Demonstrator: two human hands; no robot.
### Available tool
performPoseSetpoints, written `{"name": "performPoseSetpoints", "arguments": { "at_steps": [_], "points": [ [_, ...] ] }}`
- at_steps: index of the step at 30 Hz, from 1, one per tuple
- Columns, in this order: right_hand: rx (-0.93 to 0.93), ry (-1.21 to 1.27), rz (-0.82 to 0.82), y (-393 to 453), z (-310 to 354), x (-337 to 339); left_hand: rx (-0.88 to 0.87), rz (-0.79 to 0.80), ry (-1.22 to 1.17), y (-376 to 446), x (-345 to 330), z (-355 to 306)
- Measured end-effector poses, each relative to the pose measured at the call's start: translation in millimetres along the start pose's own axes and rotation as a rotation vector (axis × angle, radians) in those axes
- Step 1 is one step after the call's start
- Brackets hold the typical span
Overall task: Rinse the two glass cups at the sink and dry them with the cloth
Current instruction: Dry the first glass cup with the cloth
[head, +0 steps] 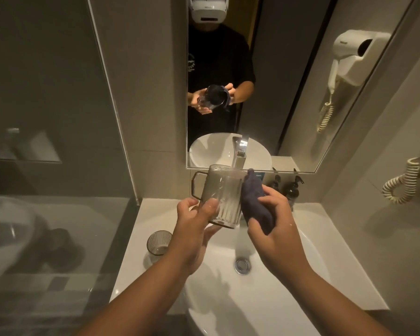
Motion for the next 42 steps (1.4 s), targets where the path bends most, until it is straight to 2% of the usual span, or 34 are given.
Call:
{"name": "performPoseSetpoints", "arguments": {
  "at_steps": [3, 6, 9, 14, 16, 18, 21, 23, 25, 27, 29, 33, 35, 37, 40, 42],
  "points": [
    [-0.079, 0.123, 0.011, 0.6, -4.5, 3.8, -0.091, 0.149, 0.108, 3.1, -3.1, -8.2],
    [-0.213, 0.272, 0.022, 2.6, -10.2, 4.3, -0.077, 0.265, 0.061, 0.6, -10.2, -12.9],
    [-0.342, 0.396, 0.063, 7.1, -17.1, -0.1, -0.028, 0.237, 0.007, 0.4, -12.5, -16.3],
    [-0.545, 0.443, 0.158, 6.0, -27.6, -7.6, -0.049, 0.173, -0.039, 3.8, -10.3, -12.1],
    [-0.570, 0.504, 0.134, 8.0, -28.4, -3.9, -0.038, 0.170, -0.066, 3.8, -11.5, -11.3],
    [-0.476, 0.452, 0.042, 15.2, -21.4, 11.0, -0.054, 0.165, -0.044, 3.6, -10.8, -11.3],
    [-0.043, 0.089, -0.012, 26.1, 24.9, 30.5, -0.142, 0.119, 0.077, -0.4, -11.4, -12.1],
    [0.254, -0.186, 0.033, 24.2, 54.6, 19.0, -0.236, 0.074, 0.172, -4.3, -13.9, -14.7],
    [0.431, -0.432, 0.148, 17.6, 58.1, -8.7, -0.314, 0.054, 0.252, -8.4, -17.3, -17.4],
    [0.417, -0.493, 0.215, 14.1, 45.1, -24.7, -0.335, 0.030, 0.284, -8.6, -15.5, -18.5],
    [0.398, -0.444, 0.226, 12.8, 38.0, -26.5, -0.313, 0.051, 0.236, -6.5, -11.0, -20.9],
    [0.556, -0.311, 0.238, 8.0, 42.0, -23.7, 0.028, 0.174, -0.165, -1.7, -10.3, -15.3],
    [0.588, -0.277, 0.250, 8.3, 43.9, -25.6, 0.085, 0.201, -0.153, -5.6, -15.0, -13.7],
    [0.589, -0.282, 0.239, 8.4, 43.0, -26.0, 0.067, 0.202, -0.107, -7.6, -19.2, -14.3],
    [0.626, -0.398, 0.220, -2.4, 43.5, -33.4, 0.014, 0.064, 0.005, 1.3, -10.6, -18.0],
    [0.663, -0.485, 0.189, -13.4, 47.7, -41.0, 0.015, 0.000, -0.008, 6.5, -6.7, -18.9]
  ]
}}
Point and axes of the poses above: each hand's wrist, its own y-axis towards the middle knuckle, its own x-axis out of the back of the hand, z = x × y, the point moved 7 cm from there along y, towards the middle knuckle, and after that the axes turned 2 degrees about -z, right-handed, at the moved point
